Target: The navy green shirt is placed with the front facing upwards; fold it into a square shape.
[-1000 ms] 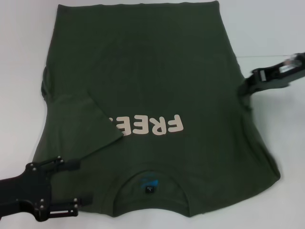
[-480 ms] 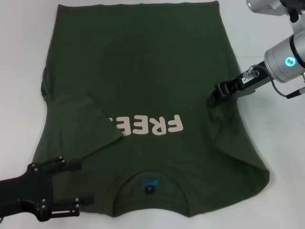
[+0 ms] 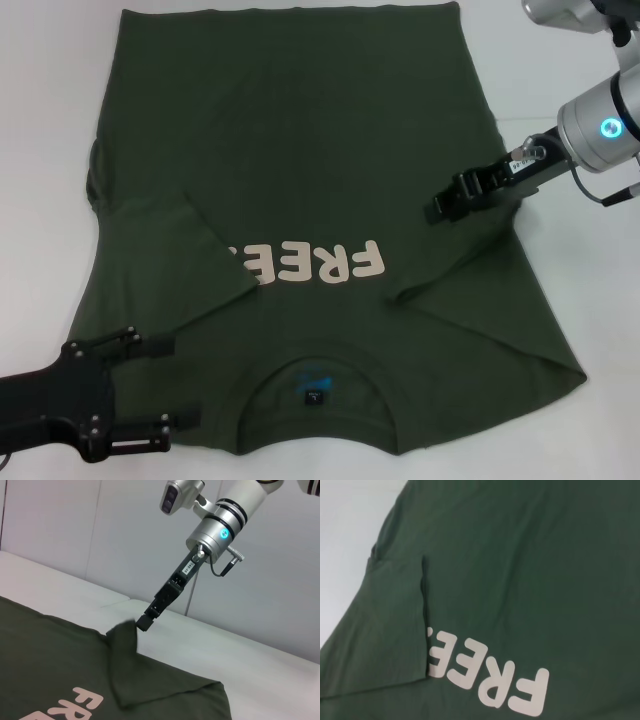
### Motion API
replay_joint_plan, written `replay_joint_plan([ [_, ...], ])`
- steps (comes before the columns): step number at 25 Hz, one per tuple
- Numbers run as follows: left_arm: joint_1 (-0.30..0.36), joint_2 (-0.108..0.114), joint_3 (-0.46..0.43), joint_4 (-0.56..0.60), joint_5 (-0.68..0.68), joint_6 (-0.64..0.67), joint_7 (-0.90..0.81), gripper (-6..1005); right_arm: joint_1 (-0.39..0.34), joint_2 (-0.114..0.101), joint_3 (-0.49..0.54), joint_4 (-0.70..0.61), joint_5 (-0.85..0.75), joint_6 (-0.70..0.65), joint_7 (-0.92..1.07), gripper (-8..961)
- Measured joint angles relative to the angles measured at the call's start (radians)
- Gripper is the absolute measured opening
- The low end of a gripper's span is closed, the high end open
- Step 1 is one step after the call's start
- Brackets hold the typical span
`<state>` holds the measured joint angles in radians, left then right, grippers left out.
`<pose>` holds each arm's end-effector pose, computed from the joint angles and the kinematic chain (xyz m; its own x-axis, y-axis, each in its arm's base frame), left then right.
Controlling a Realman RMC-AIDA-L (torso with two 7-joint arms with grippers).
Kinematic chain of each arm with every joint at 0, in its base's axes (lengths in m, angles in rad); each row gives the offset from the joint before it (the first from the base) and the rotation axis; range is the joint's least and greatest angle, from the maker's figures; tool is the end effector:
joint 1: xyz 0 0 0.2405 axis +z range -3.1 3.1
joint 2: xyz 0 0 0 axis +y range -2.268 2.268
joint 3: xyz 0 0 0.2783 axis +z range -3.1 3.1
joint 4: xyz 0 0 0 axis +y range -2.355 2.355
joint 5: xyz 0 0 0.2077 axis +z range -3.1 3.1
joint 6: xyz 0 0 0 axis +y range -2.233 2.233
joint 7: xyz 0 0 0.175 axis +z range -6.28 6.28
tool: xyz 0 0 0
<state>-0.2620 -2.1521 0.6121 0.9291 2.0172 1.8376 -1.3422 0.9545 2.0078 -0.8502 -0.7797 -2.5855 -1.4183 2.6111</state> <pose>-0.2956 0.2593 -0.0119 0.7754 0.3206 0.5441 0.4539 -0.8819 -0.1272 0.1939 0.4563 -0.0177 0.4746 -0.8706 -0.1297 -0.8547 -0.4206 -0.3042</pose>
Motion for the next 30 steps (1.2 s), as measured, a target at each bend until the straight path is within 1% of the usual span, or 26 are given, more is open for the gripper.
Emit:
replay_joint_plan([
  [2, 0.0, 0.0, 0.0, 0.0, 0.0, 0.0, 0.0, 909, -0.001, -0.001, 0.005, 0.002, 0.008, 0.002, -0.002, 167],
  [7, 0.0, -0.002, 0.0, -0.004, 0.0, 0.0, 0.0, 909, -0.005, -0.002, 0.006, -0.006, 0.011, 0.002, -0.012, 403],
  [8, 0.0, -0.002, 0.0, -0.007, 0.0, 0.0, 0.0, 909, -0.008, -0.004, 0.006, -0.009, 0.008, -0.003, -0.01, 438],
  [10, 0.0, -0.002, 0.0, -0.012, -0.002, 0.0, -0.001, 909, -0.02, -0.019, 0.006, -0.015, -0.003, -0.013, 0.006, 510],
  [14, 0.0, -0.001, 0.0, -0.015, -0.005, 0.003, -0.011, 909, -0.077, -0.062, 0.008, -0.031, -0.011, -0.01, 0.055, 648],
  [18, -0.001, -0.002, 0.0, -0.015, -0.006, 0.006, -0.012, 910, -0.115, -0.085, 0.012, -0.035, -0.042, 0.02, 0.088, 777],
  [19, -0.002, -0.002, 0.0, -0.015, -0.006, 0.006, -0.012, 910, -0.121, -0.088, 0.013, -0.032, -0.049, 0.032, 0.094, 775],
  [21, -0.006, -0.003, 0.0, -0.015, -0.005, 0.006, -0.013, 910, -0.128, -0.089, 0.013, -0.023, -0.054, 0.058, 0.099, 772],
  [23, -0.009, -0.003, 0.0, -0.015, -0.003, 0.007, -0.013, 910, -0.13, -0.083, 0.01, -0.016, -0.054, 0.083, 0.099, 770],
  [30, -0.013, -0.001, 0.002, -0.023, 0.0, 0.004, -0.014, 910, -0.123, -0.048, 0.001, 0.032, -0.054, 0.183, 0.099, 768],
])
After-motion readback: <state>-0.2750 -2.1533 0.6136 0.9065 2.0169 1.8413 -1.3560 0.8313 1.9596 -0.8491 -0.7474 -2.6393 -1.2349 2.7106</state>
